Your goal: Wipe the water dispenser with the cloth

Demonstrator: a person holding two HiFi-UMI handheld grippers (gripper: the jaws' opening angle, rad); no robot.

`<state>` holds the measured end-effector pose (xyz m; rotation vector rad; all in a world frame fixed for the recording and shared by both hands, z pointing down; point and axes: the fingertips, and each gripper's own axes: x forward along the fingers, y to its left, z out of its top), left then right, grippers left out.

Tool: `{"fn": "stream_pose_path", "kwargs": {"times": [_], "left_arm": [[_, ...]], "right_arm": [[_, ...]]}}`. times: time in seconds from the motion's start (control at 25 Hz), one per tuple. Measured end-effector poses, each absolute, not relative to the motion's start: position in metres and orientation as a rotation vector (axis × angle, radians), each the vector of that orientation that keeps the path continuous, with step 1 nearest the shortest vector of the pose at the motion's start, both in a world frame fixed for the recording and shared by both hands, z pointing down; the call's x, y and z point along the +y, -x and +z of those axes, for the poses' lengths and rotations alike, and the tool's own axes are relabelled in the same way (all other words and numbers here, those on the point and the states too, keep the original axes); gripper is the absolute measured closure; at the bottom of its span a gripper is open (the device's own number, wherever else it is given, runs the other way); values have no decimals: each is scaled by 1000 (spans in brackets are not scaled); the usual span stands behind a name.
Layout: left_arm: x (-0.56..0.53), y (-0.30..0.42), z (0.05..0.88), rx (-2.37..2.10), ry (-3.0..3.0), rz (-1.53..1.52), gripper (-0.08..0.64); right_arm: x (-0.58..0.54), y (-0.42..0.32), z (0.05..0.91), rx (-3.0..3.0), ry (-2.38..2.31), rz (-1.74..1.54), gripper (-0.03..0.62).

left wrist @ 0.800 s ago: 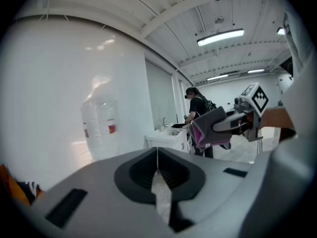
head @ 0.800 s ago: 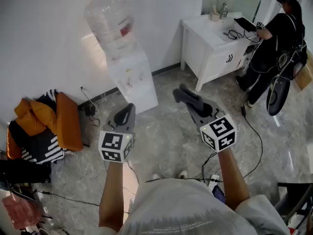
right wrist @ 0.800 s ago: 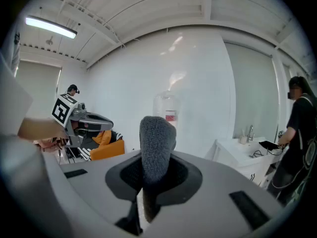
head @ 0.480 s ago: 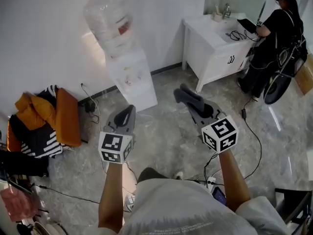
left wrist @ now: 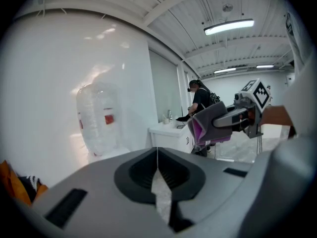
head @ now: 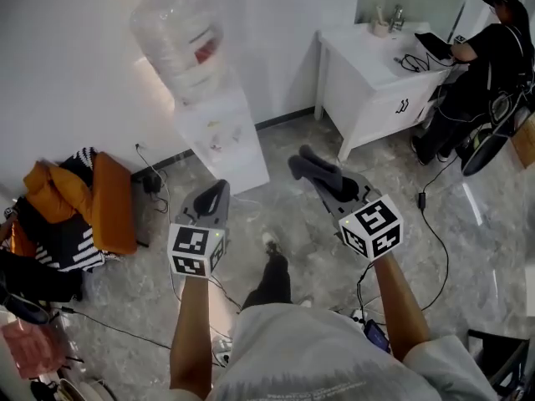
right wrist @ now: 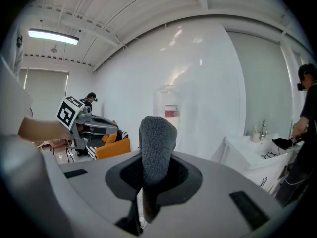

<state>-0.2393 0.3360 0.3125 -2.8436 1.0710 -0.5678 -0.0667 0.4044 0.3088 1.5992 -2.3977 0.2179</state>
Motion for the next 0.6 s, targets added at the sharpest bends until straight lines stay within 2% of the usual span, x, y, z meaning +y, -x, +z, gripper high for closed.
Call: {"fn": "stream_pose_path", "kwargs": {"times": [0.6], "left_arm": [[105,177,360,970,2943,-644,541]], "right_arm": [[194,16,345,-2266,-1675,408,537]]}}
